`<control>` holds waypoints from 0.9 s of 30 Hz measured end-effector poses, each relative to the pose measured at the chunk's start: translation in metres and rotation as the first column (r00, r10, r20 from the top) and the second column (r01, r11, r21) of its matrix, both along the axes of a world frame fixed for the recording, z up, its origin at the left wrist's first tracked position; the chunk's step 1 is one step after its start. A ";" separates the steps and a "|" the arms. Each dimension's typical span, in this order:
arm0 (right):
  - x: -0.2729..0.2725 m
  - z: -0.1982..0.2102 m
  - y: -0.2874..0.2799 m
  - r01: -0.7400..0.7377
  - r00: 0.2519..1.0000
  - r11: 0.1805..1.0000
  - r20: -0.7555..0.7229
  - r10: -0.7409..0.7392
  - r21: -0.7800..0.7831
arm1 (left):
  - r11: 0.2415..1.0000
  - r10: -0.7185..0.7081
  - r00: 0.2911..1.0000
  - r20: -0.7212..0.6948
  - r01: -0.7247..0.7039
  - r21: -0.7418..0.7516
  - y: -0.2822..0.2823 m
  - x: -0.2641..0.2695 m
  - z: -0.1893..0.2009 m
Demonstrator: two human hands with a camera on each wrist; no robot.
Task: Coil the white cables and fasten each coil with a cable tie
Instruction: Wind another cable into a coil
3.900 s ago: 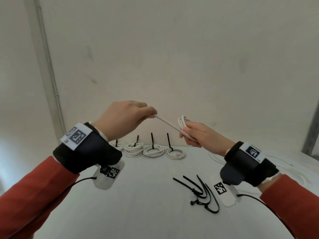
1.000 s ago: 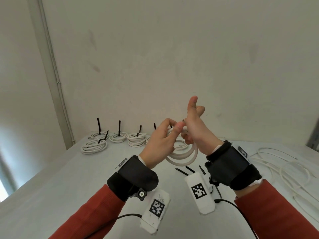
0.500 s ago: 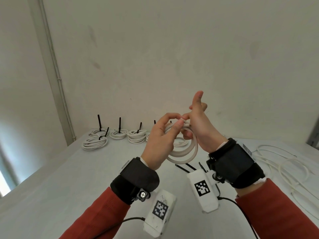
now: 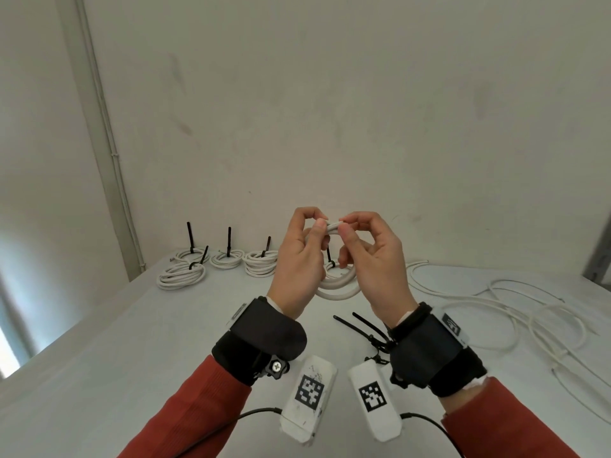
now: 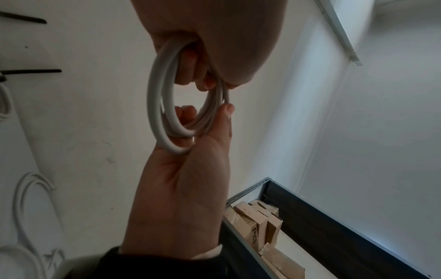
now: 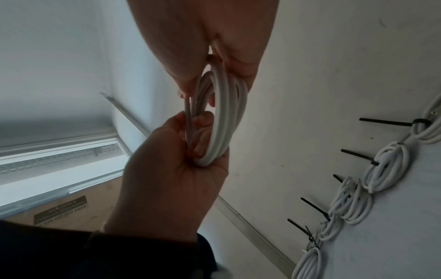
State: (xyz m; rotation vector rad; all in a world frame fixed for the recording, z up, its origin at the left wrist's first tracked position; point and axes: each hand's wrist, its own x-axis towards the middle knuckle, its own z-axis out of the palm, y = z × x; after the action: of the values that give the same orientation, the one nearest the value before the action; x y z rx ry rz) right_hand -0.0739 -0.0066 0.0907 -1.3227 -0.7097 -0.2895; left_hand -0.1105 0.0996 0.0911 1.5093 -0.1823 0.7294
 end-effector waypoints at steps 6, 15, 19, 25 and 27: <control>-0.002 -0.005 0.004 0.007 1.000 0.999 -0.030 -0.006 0.050 | 0.999 -0.005 1.000 0.009 0.005 -0.038 -0.003 -0.002 -0.001; 0.009 -0.020 0.005 0.106 0.979 0.994 -0.178 -0.098 0.040 | 0.975 0.071 0.997 -0.025 -0.064 0.211 -0.003 0.003 -0.020; 0.014 -0.029 0.003 0.066 0.957 0.996 -0.285 -0.047 0.058 | 0.997 0.002 0.994 -0.112 0.007 0.080 -0.003 0.007 -0.030; 0.030 -0.038 -0.015 -0.163 0.935 0.980 -0.336 0.117 -0.111 | 0.993 -0.112 0.963 -0.246 0.100 -0.061 0.007 0.021 -0.054; 0.039 -0.040 -0.026 -0.085 0.963 0.936 -0.270 -0.011 -0.342 | 0.997 -0.075 0.962 -0.263 0.065 -0.044 0.010 0.025 -0.066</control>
State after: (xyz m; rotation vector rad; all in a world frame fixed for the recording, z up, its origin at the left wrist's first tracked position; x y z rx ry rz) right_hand -0.0354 -0.0329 0.0502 -1.6491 -0.5707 0.0552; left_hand -0.0853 0.1097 0.0251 1.5428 -0.0209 0.4663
